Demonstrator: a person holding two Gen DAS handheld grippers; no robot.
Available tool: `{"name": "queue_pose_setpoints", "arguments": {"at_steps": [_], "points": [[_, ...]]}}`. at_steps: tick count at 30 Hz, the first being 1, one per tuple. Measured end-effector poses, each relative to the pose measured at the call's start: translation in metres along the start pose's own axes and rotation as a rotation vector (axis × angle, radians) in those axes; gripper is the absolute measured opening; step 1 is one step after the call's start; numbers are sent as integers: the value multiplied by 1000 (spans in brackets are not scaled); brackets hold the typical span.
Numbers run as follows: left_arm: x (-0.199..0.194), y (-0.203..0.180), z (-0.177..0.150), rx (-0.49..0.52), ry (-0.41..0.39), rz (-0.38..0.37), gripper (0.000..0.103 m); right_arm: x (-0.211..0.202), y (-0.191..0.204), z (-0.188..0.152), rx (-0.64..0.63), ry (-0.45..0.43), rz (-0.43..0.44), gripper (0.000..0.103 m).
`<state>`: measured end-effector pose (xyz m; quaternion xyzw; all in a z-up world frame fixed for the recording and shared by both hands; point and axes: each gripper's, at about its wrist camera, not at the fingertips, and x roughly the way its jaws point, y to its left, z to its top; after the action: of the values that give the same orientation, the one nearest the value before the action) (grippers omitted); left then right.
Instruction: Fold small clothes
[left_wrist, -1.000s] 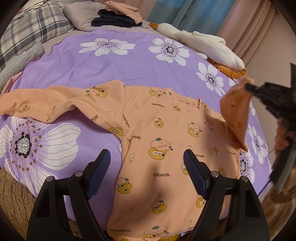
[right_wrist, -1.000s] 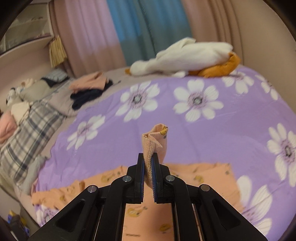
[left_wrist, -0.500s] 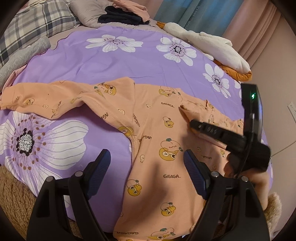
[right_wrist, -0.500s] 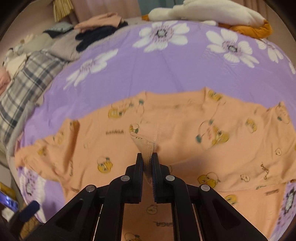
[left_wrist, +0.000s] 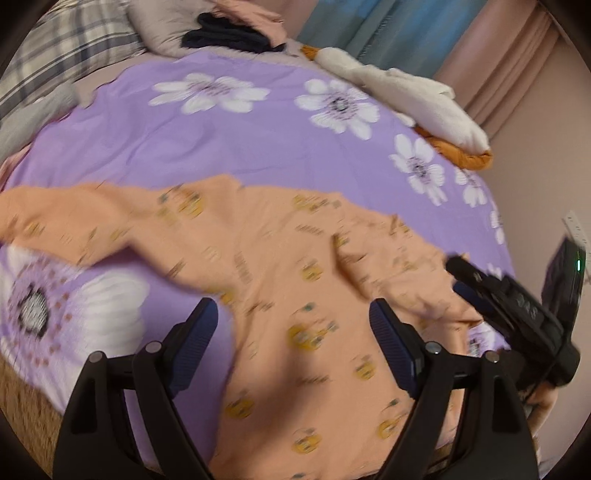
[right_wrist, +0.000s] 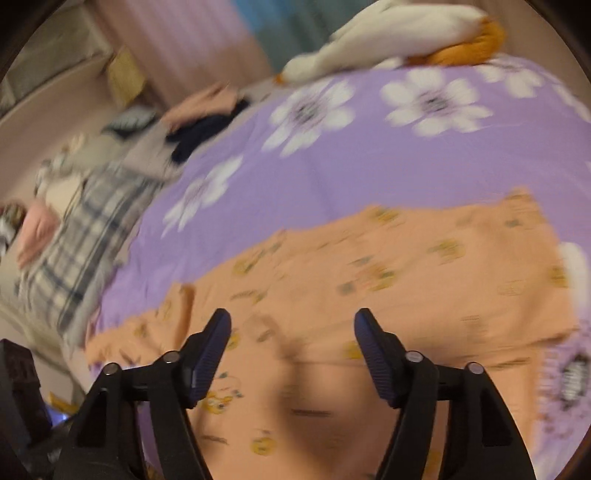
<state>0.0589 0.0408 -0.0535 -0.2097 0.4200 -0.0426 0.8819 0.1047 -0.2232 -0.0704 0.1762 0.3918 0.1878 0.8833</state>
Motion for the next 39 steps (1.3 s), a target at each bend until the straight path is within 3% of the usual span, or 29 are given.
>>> {"name": "queue_pose_setpoints", "arguments": {"at_steps": [5, 12, 13, 15, 17, 19, 26, 29, 32, 36, 39], "points": [[54, -28, 19, 7, 119, -81, 86, -44, -62, 2, 153, -112, -177, 70], [133, -53, 23, -14, 240, -76, 78, -68, -118, -5, 290, -164, -238, 70], [138, -56, 22, -9, 222, -62, 73, -69, -124, -6, 304, -168, -247, 70], [139, -61, 24, 15, 186, -52, 54, -72, -133, -8, 328, -169, -257, 70], [144, -62, 24, 1, 187, -77, 26, -75, -144, -10, 355, -166, -254, 70], [147, -61, 23, -11, 184, -60, 11, -74, -149, -11, 366, -164, -255, 70], [113, -54, 37, -73, 84, -131, 7, -74, -150, -13, 367, -155, -247, 70], [83, -57, 51, -39, -18, -108, 6, -76, -148, -12, 356, -158, -242, 70], [65, -53, 64, -24, -62, -90, 6, -76, -145, -11, 342, -157, -230, 70], [62, -37, 69, 0, -73, 17, 7, -70, -143, -11, 333, -136, -198, 70], [67, -15, 65, -31, -50, 37, 7, -61, -141, -12, 333, -104, -178, 70]]}}
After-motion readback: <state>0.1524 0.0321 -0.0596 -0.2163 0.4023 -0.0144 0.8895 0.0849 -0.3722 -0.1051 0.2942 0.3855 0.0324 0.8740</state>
